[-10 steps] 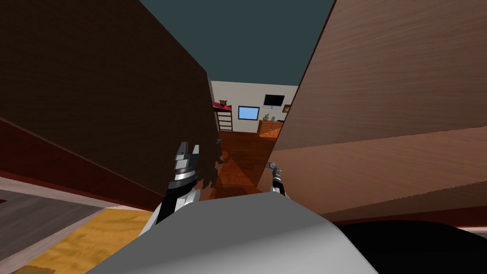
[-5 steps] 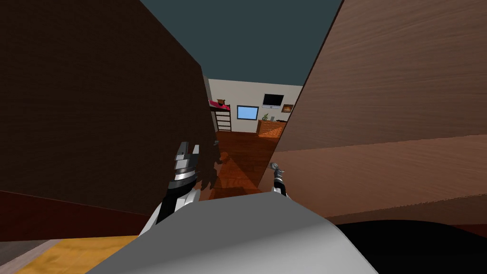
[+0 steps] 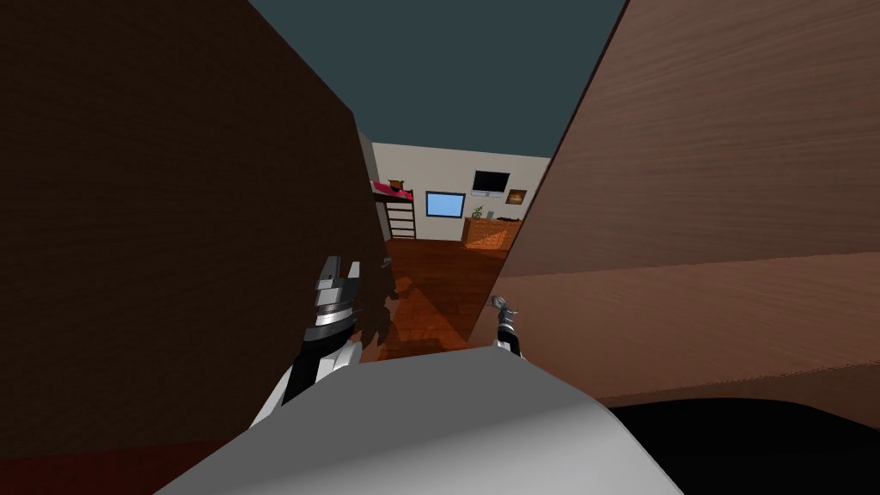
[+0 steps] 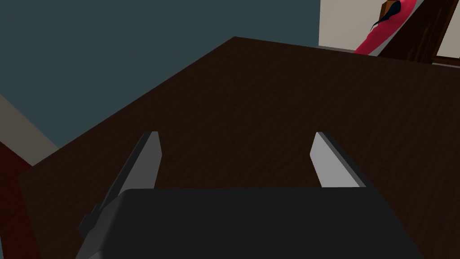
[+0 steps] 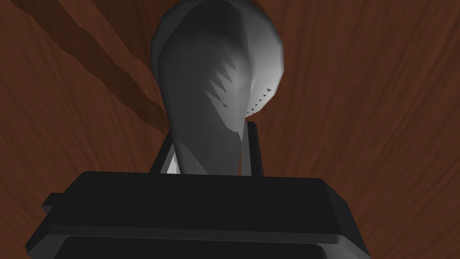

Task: Push the door open

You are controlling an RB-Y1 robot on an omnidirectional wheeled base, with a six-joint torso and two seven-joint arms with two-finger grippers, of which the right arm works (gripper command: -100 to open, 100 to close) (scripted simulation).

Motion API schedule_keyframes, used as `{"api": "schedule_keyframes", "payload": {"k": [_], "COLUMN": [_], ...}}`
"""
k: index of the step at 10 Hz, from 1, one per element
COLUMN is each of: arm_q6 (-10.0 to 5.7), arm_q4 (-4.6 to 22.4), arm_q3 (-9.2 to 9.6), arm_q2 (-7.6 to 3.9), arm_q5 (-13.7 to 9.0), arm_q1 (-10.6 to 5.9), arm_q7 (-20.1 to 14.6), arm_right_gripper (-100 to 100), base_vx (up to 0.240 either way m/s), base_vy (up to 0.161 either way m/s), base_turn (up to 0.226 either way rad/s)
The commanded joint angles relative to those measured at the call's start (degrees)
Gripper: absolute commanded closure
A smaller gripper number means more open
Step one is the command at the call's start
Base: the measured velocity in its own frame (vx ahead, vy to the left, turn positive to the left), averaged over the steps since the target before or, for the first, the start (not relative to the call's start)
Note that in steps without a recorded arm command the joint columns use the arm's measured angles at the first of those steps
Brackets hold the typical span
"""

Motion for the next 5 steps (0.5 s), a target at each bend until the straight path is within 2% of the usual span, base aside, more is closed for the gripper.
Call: {"api": "schedule_keyframes", "payload": {"k": [1,5], "arm_q6": [-0.38,-0.66], "arm_q4": [0.77,1.21], "arm_q3": [-0.8,-2.66], "arm_q2": [-0.42,-0.73], "arm_q5": [-0.52,-1.76], "arm_q1": [-0.36,-0.16], "arm_q7": [0.23,0.95], "arm_right_gripper": [100,100], "base_vx": [0.179,0.178], "base_vy": [-0.055,-0.047], "base_turn": [-0.033,-0.033]}}
